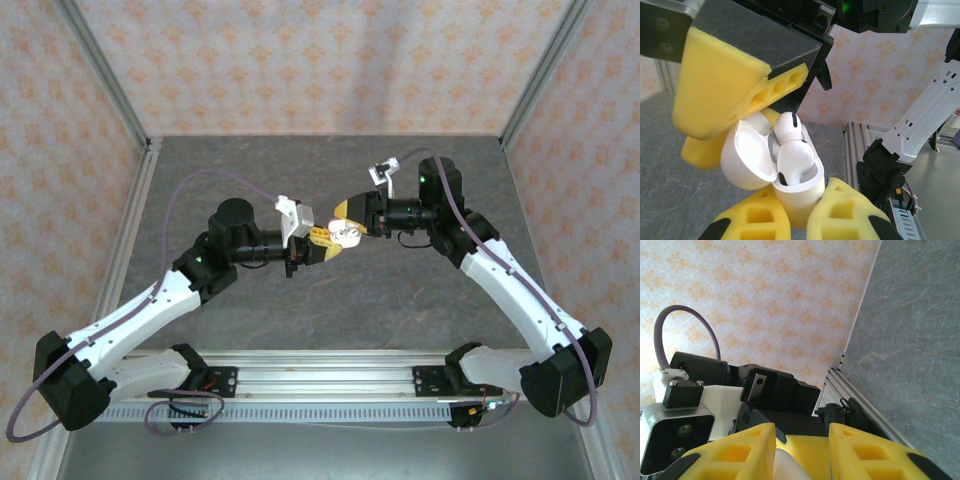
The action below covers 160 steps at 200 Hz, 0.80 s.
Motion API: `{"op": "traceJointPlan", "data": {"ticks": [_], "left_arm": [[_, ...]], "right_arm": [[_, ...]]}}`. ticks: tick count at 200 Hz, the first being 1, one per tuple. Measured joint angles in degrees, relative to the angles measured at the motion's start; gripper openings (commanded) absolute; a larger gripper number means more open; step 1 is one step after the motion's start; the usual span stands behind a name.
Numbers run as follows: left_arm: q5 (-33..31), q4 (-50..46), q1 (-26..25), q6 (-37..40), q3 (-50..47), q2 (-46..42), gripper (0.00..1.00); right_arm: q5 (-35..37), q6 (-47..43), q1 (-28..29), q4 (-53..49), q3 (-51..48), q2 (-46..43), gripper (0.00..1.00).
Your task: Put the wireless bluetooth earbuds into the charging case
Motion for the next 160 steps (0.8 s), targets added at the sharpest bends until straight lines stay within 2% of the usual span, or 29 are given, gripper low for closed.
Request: {"op": "traceJointPlan", "data": {"ticks": [48, 67, 80, 160], "left_arm": [[0.00, -0.17, 0.00, 0.00, 0.00, -0.02, 0.00], [-0.11, -0.17, 0.00, 0.00, 0.00, -0.02, 0.00], [-0.42, -0.22, 0.00, -0.02, 0.00, -0.02, 0.00], [-0.61, 0.63, -0.24, -0.02, -0.02, -1.27, 0.00]], "right_arm": [[-0.11, -0.87, 0.00, 0.00, 0.00, 0.00, 0.34], [-0.15, -1.60, 0.07, -0.02, 0.00, 0.00, 0.42], [-0.26, -2.21, 0.52, -0.02, 0.00, -0.07, 0.44], [0.09, -1.62, 0.72, 3.82, -0.22, -3.91, 0.44]]}}
